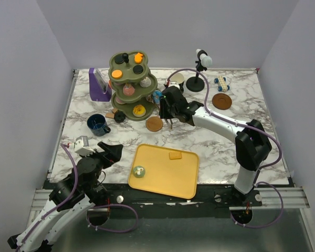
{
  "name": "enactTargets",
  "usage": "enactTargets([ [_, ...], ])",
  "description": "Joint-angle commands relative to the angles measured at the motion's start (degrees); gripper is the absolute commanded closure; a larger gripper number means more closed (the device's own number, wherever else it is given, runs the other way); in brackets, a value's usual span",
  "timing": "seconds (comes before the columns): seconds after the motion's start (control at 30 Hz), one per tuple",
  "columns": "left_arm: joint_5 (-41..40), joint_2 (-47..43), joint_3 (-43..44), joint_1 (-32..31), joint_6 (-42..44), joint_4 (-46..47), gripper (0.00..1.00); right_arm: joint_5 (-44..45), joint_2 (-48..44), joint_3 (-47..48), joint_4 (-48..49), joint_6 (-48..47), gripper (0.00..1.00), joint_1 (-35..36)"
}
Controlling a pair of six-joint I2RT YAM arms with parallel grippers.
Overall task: Serve the afternoon tea
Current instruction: Place the desert on the desert table.
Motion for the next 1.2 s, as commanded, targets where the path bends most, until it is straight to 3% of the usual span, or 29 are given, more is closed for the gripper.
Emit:
enactTargets([
  [0.0,-1.34,-0.35,1.24,0.11,-0.32,-1.39,0.02,1.06,2.21,2.85,2.14,-0.78,0.57,-1.17],
  [0.6,-1.20,0.23,0.78,0.11,-0.69,-1.35,0.01,-1.56,5.12,3.88,3.15,-1.04,0.57,-2.18],
  [1.17,-1.86,0.11,0.83,-0.41,-1.24,-2.22,0.01,-4.49,11.40,10.98,3.74,-1.23,0.57,-2.13],
])
